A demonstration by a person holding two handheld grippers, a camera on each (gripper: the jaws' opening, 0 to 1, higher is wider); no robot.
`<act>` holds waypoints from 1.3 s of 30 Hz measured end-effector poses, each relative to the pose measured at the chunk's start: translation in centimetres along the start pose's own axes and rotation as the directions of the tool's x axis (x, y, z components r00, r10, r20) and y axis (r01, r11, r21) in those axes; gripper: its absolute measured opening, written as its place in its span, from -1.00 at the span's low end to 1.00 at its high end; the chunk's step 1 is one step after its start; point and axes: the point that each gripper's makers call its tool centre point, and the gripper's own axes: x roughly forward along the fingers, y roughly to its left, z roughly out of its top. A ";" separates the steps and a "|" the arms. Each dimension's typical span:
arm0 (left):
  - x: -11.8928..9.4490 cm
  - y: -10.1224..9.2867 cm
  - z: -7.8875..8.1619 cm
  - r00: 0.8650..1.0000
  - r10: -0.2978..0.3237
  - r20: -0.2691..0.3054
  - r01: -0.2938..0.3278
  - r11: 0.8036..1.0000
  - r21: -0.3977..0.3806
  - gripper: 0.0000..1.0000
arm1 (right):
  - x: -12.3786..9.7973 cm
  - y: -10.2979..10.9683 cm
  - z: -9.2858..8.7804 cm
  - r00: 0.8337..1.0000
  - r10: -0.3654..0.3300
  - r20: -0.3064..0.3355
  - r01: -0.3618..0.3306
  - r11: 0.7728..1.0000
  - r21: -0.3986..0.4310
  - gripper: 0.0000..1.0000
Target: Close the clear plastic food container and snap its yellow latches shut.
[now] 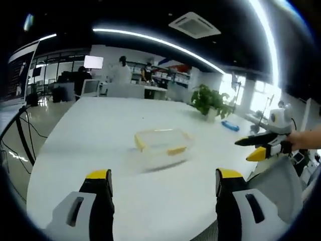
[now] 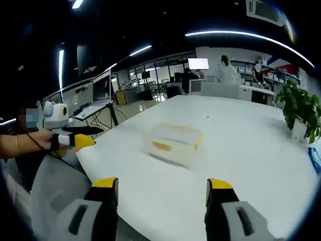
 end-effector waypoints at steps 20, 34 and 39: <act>-1.4 1.4 -1.1 0.999 0.049 -0.022 -0.050 0.998 -0.046 0.62 | 1.0 2.1 -0.6 0.996 0.091 -0.023 -0.091 0.996 0.015 0.38; -0.5 1.3 -1.9 0.998 0.035 -0.057 -0.038 0.998 -0.056 0.58 | 1.4 2.1 -1.3 0.995 0.092 -0.029 -0.091 0.995 0.041 0.36; -0.2 1.5 -2.2 0.997 0.030 -0.069 -0.034 0.998 -0.058 0.57 | 1.3 1.2 -1.3 0.997 0.074 -0.027 -0.073 0.996 0.044 0.36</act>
